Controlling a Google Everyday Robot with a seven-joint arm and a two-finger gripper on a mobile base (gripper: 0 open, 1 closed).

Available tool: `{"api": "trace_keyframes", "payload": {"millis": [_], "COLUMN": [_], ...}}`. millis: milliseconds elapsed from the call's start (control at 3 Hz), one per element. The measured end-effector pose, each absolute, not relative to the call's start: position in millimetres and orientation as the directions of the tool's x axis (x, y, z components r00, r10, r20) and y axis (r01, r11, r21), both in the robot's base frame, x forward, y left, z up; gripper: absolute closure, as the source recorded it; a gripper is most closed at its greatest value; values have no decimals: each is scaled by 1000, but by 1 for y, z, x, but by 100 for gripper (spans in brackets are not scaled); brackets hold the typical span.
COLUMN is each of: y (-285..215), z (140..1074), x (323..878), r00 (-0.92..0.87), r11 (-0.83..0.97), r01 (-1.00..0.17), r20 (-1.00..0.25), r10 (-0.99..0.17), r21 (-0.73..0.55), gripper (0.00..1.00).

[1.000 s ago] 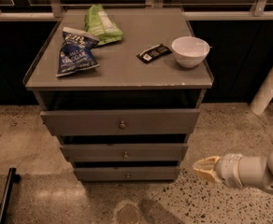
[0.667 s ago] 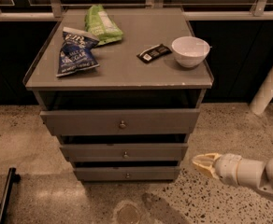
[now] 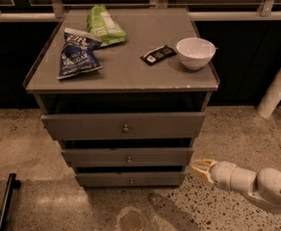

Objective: Open middle drawer

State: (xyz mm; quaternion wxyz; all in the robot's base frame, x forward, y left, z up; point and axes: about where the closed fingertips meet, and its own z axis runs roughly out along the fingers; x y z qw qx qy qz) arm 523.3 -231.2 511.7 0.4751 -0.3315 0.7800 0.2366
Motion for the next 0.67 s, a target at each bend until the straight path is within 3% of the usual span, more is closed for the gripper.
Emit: {"api": "trace_keyframes", "payload": {"millis": [667], "y": [-205], "z": [511], "x": [577], "r00": [-260], "r11": [642], "r01": [-767], "r20": [-922], "r10": [-288], "r21": [16], "gripper": [100]}}
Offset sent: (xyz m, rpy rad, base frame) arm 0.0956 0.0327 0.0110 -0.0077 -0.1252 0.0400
